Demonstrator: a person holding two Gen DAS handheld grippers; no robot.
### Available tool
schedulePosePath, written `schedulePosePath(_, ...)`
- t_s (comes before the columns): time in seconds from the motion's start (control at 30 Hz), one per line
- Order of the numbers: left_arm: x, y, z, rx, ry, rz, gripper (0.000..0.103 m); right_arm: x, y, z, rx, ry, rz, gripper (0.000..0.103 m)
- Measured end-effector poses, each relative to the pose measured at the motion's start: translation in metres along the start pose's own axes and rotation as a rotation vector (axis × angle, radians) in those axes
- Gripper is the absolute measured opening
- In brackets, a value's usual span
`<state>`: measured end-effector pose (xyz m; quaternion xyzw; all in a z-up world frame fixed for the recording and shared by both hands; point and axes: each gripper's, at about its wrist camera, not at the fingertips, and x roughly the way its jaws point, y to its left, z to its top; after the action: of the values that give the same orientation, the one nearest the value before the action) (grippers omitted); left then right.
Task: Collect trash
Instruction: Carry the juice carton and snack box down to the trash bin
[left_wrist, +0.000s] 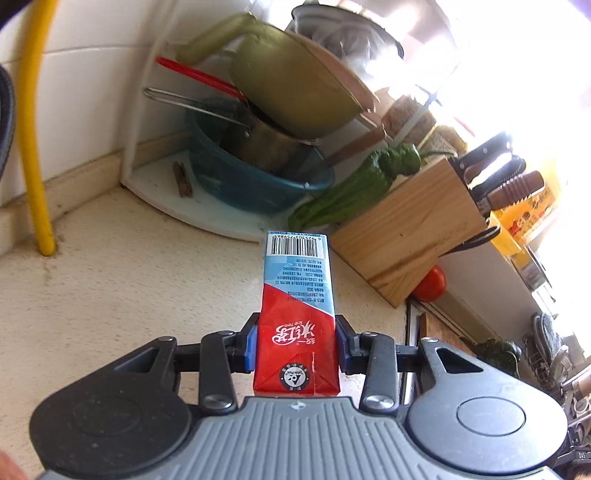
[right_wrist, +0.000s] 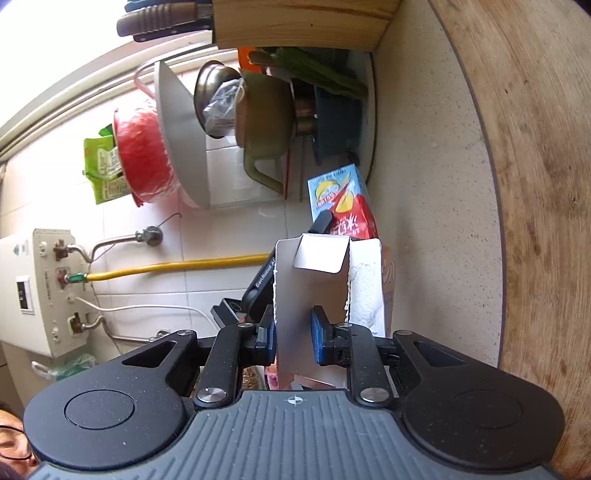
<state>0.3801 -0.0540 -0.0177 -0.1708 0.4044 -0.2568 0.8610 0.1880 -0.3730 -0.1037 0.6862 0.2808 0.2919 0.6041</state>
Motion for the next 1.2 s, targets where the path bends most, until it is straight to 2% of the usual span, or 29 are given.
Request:
schedulePosePath(0.53,-0.061,0.025,-0.031,-0.073,-0.092,0.138,0.037,0.013,0.003,0.003,0.013,0.091,0.084,0.026)
schedulePosePath(1.2,-0.134,0.039,-0.089,-0.165,-0.177,0.280,0.037,0.052,0.011,0.008,0.008,0.253,0.091,0.027)
